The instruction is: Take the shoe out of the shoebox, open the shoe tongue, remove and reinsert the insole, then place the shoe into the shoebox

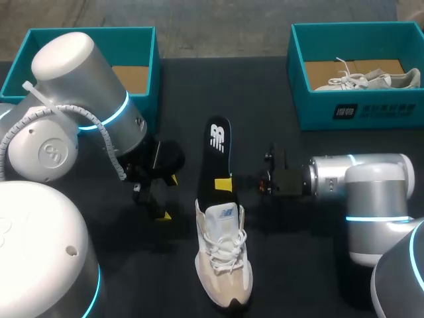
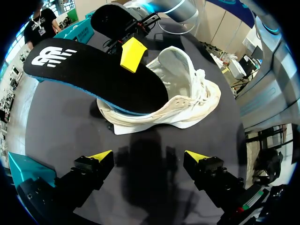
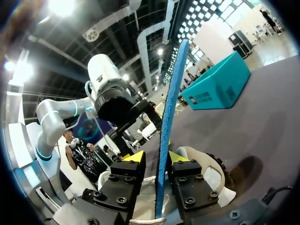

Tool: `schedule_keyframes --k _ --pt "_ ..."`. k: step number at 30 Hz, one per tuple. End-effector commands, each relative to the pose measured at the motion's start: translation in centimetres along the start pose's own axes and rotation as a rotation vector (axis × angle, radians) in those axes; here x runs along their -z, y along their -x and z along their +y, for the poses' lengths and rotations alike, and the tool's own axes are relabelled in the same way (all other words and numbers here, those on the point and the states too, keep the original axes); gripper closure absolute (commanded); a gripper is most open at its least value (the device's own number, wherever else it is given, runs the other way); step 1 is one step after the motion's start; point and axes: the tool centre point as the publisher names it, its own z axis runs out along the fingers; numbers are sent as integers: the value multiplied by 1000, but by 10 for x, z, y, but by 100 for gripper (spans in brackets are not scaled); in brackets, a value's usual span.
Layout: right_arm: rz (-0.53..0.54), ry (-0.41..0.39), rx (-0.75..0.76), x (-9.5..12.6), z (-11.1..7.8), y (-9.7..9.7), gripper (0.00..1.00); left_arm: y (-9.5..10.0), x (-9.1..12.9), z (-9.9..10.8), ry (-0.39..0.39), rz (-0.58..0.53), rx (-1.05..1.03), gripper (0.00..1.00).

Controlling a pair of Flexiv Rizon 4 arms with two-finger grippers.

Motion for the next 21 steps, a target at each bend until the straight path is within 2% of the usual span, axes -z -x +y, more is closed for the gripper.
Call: schedule_keyframes --k 1,7,14,17,18,21 --pt "-2 1 0 -7 -1 1 71 0 -1 0 1 0 0 0" --pt "-11 1 -1 -9 1 0 71 0 -1 0 1 0 0 0" --pt "-30 1 5 -13 7 -1 76 0 -1 0 1 0 0 0" --pt "-31 -2 8 -15 8 -1 85 0 -1 0 1 0 0 0" --pt "-31 -3 8 -15 8 -1 98 0 -1 0 1 0 0 0" --pt "-34 -7 1 -16 8 0 100 0 -1 0 1 0 0 0"
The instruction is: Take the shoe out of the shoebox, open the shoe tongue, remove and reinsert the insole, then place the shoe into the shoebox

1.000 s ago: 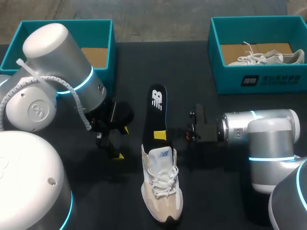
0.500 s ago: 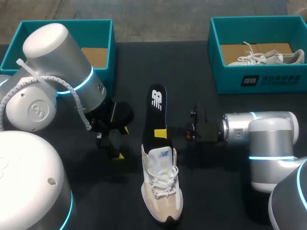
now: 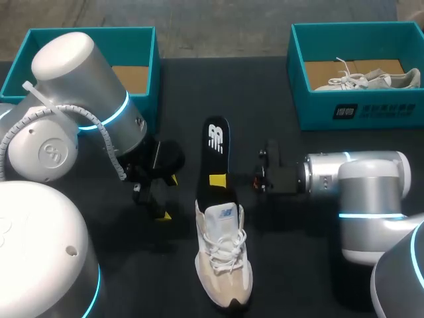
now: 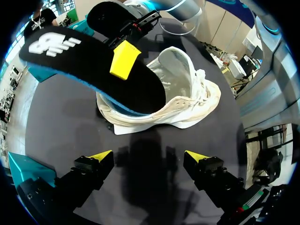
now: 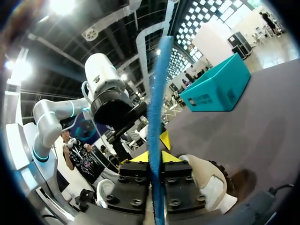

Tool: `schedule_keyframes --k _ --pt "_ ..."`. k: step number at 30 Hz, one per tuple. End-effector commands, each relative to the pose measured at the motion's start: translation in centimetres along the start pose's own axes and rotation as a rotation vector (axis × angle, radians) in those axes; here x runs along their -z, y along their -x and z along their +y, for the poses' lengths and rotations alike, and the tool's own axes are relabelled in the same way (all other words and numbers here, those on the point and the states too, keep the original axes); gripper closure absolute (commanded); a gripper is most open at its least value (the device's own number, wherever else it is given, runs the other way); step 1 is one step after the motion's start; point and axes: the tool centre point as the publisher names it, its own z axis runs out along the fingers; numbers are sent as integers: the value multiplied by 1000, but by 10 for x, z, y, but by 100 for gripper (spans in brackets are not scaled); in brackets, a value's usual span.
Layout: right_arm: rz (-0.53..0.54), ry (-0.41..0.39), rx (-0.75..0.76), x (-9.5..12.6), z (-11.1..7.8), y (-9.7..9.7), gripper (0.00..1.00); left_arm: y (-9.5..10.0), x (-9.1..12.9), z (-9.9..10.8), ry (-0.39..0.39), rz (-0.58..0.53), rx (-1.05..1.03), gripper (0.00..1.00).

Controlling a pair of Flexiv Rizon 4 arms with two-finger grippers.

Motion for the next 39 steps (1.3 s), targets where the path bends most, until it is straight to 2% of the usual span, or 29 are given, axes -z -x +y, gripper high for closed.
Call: schedule_keyframes --k 1,21,39 --pt "-4 -12 -11 -5 -1 1 100 0 -1 0 1 0 0 0" --pt "11 -32 -77 4 -16 8 100 0 -1 0 1 0 0 0" --pt "9 -104 -160 3 -38 10 100 0 -1 0 1 0 0 0"
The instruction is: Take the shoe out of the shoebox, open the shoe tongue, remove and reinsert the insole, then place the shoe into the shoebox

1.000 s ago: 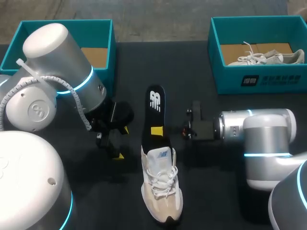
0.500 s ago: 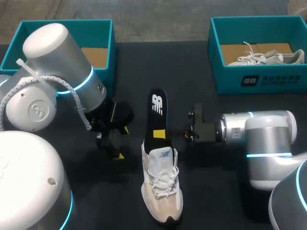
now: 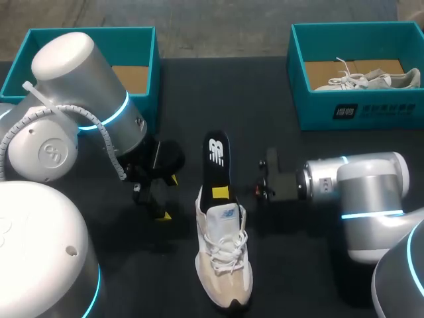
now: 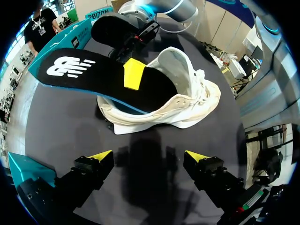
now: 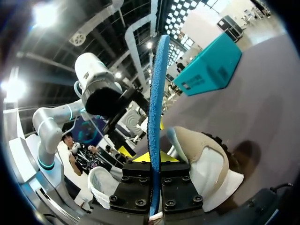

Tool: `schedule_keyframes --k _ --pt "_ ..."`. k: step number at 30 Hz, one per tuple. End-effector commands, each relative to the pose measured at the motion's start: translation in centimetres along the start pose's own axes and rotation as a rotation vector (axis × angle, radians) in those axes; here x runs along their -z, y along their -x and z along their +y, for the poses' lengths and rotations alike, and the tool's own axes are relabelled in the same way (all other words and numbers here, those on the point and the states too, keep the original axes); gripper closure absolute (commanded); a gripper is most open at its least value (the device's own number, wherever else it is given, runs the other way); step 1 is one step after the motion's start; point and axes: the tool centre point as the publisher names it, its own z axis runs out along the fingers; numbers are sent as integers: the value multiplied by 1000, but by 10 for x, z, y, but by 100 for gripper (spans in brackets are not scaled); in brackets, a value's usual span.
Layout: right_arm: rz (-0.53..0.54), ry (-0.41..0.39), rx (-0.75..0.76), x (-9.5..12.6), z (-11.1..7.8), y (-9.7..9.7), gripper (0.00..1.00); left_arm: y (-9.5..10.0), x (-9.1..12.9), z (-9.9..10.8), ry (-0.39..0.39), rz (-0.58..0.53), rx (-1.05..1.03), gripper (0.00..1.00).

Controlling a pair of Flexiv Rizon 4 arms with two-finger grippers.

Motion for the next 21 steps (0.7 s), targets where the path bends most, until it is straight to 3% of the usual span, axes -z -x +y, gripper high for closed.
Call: schedule_keyframes --k 1,21 --pt "1 -23 -12 -3 -5 2 100 0 -1 0 1 0 0 0" --pt "17 -21 -11 -7 -24 -5 100 0 -1 0 1 0 0 0"
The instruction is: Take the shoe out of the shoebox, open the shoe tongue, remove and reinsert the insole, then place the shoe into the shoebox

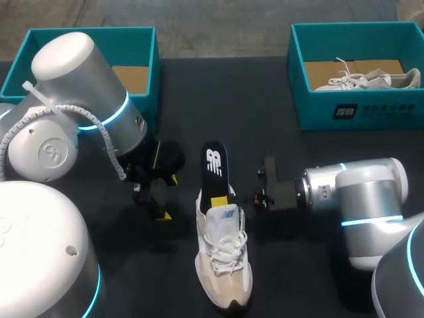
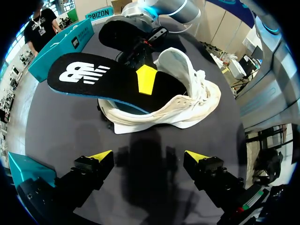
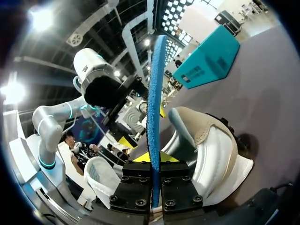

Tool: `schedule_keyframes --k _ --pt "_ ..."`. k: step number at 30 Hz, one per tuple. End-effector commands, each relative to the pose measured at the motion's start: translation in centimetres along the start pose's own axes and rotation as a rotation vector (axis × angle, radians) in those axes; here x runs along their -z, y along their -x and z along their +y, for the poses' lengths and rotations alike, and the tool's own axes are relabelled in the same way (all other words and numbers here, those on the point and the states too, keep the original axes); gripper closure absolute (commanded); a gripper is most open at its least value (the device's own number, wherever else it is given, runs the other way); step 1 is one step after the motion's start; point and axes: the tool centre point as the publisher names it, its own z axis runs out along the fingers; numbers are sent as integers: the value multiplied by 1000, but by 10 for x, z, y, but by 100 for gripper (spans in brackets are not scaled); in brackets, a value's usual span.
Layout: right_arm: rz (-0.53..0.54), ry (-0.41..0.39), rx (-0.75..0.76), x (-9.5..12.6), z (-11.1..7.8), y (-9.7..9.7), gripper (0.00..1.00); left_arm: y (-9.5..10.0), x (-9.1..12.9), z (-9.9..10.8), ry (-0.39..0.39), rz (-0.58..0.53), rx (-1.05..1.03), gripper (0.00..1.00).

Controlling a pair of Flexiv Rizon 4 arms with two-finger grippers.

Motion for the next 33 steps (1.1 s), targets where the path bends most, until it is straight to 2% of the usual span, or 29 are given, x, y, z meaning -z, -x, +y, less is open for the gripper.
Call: schedule_keyframes --k 1,4,6,18,28,32,33 --pt "8 0 15 -4 -2 -1 100 0 -1 0 1 0 0 0" --pt "10 0 38 -5 4 -4 71 0 -1 0 1 0 0 0" --pt "12 -3 59 -6 8 -6 63 0 -1 0 1 0 0 0" --pt "11 -14 114 -7 25 -14 67 0 -1 0 1 0 0 0" --pt "10 19 141 -2 39 -14 69 0 -1 0 1 0 0 0" --pt "13 27 136 -1 42 -10 75 0 -1 0 1 0 0 0" --pt "14 27 133 -1 42 -9 80 0 -1 0 1 0 0 0"
